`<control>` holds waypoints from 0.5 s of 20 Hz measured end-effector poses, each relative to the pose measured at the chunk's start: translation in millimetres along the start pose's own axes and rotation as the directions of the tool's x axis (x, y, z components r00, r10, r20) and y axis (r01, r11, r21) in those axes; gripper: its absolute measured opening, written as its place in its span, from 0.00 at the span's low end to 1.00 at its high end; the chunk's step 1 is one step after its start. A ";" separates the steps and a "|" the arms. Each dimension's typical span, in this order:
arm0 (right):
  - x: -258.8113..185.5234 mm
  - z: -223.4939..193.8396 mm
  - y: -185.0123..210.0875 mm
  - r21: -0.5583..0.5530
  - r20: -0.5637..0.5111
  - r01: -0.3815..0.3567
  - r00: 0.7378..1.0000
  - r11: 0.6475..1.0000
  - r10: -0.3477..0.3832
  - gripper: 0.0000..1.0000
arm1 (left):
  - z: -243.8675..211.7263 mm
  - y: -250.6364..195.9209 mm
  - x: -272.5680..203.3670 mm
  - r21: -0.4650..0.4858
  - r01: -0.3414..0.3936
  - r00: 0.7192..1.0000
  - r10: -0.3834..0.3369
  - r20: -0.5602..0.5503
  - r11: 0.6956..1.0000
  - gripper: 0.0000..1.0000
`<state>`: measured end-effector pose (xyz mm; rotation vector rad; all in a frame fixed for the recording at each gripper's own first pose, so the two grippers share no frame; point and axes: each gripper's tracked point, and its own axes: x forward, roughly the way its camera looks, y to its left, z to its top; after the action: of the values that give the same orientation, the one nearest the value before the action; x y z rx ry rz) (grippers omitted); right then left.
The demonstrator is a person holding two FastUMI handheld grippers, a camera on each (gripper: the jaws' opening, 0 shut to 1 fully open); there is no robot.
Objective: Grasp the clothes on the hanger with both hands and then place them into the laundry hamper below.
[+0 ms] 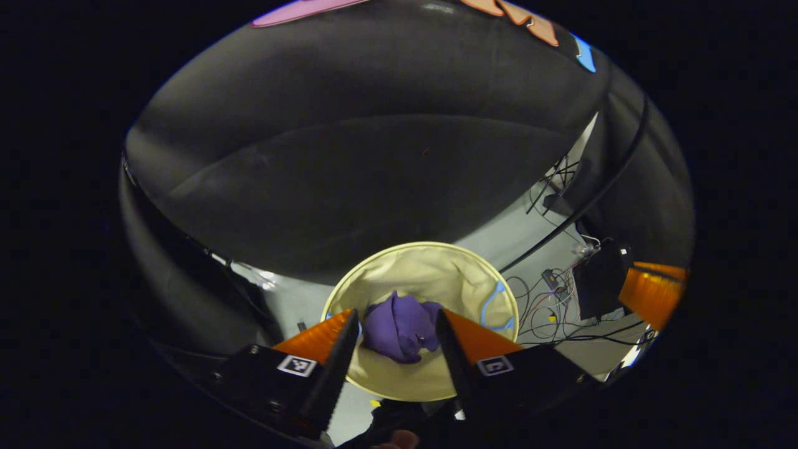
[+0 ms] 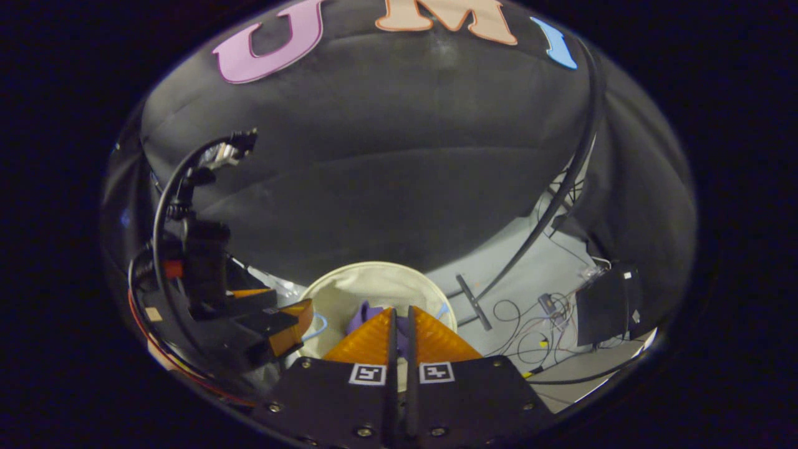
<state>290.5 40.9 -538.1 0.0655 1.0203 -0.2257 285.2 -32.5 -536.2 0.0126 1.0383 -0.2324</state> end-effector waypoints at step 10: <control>-15.3 0.8 -10.1 -0.025 0.002 0.056 0.998 0.998 -0.056 1.00 | -16.0 0.4 -36.4 0.017 0.025 0.999 -0.024 -0.034 1.000 0.96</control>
<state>281.4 33.3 -524.2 0.0144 1.0246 -0.2642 254.0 -23.4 -513.2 0.0194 1.0704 -0.2640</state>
